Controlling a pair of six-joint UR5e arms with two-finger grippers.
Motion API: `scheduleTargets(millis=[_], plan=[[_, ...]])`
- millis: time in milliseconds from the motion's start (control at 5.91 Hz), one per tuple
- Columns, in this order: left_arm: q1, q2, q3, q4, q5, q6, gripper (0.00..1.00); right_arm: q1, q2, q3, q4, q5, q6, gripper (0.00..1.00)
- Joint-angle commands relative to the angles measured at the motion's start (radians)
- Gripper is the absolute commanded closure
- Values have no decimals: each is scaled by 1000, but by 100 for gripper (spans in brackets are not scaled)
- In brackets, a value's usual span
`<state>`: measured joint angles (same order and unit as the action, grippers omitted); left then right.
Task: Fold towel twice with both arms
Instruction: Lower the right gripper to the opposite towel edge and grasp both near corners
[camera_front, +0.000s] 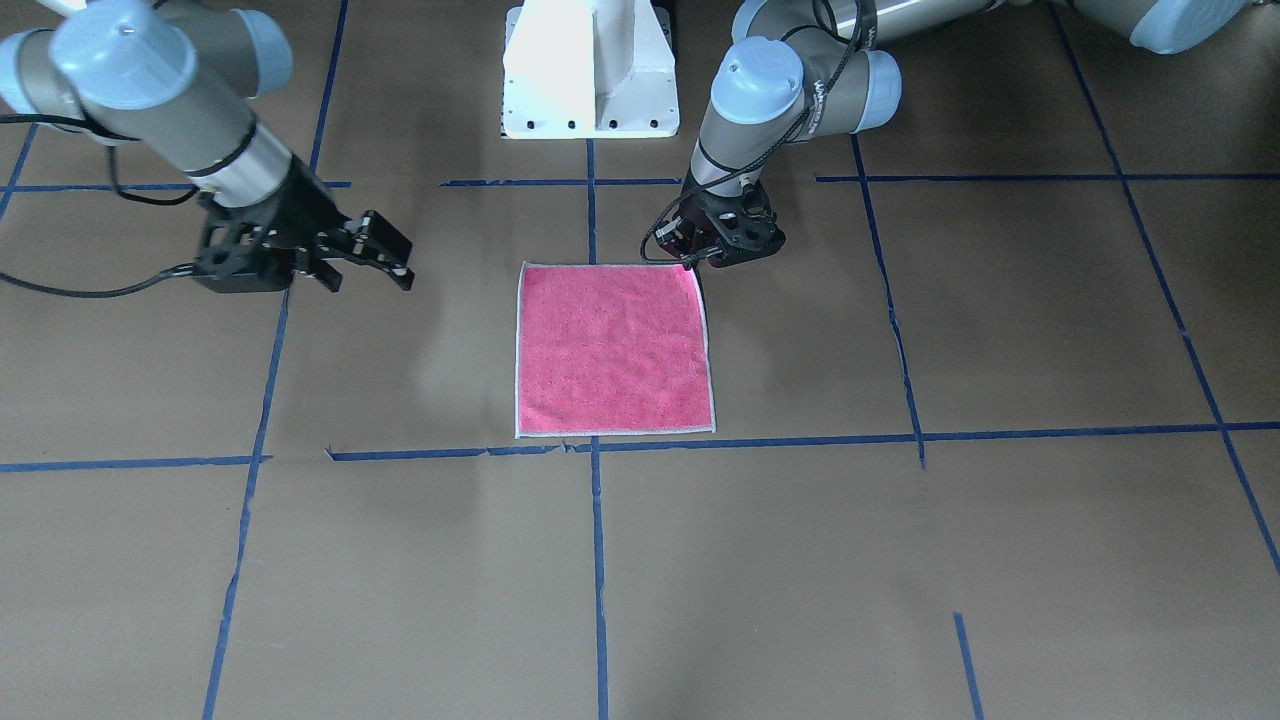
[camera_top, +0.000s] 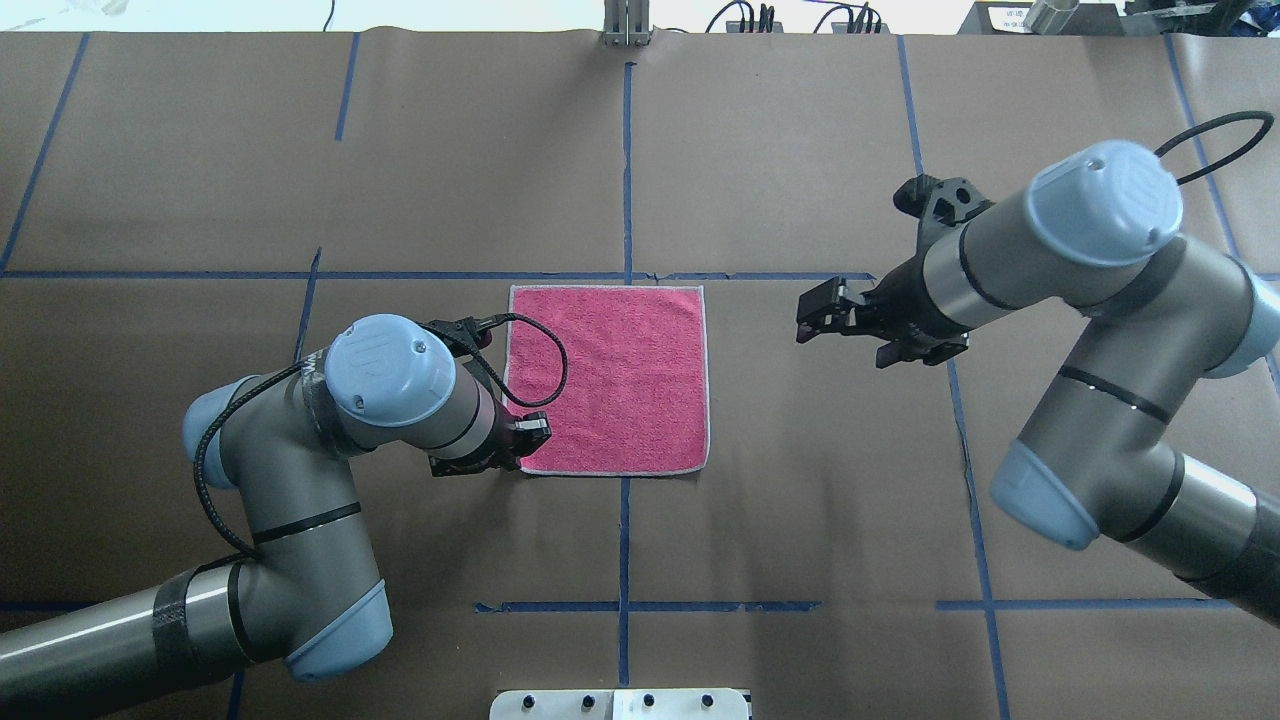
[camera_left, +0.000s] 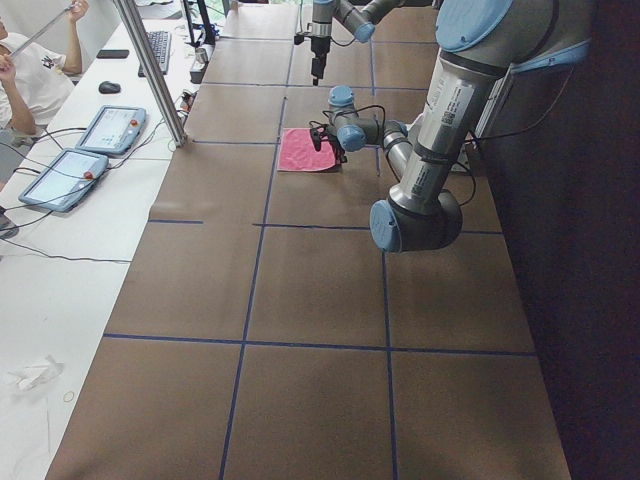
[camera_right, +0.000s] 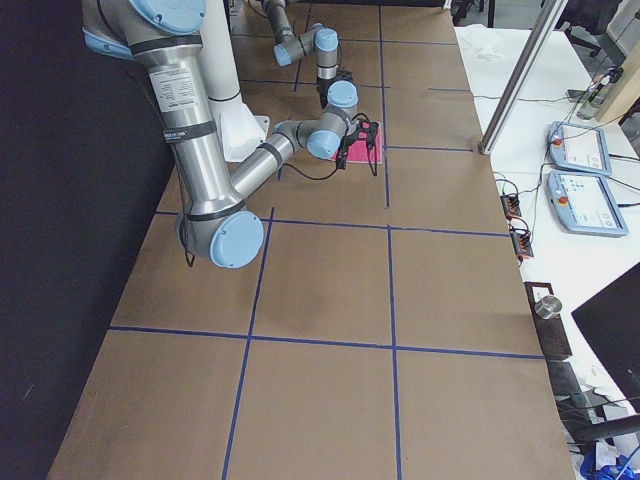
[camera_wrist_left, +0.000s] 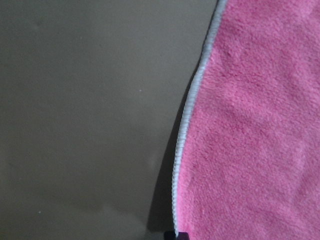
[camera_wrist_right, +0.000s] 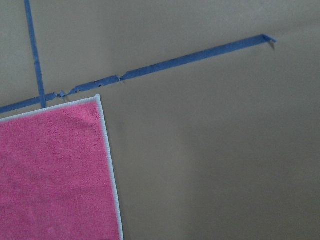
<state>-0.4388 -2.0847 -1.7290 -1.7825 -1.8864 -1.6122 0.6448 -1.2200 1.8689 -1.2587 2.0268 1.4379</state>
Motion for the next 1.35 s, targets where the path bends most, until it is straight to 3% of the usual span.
scheduleTargets(millis=[0,338,846,1015,1185], plan=[[-5,-1,-1,0,0,0,100,-156,127,-72,-74,-178,148,1],[-5,-1,-1,0,0,0,100,-236,151,-108,-97,-255,174,7],[-5,0,2,-5,0,0,100,-274,162,-125,-126,-281,174,34],[-5,-1,2,-5,0,-2,100,-278,160,-138,-125,-286,173,37],[-5,0,2,-5,0,-2,100,-278,160,-139,-125,-286,173,47]])
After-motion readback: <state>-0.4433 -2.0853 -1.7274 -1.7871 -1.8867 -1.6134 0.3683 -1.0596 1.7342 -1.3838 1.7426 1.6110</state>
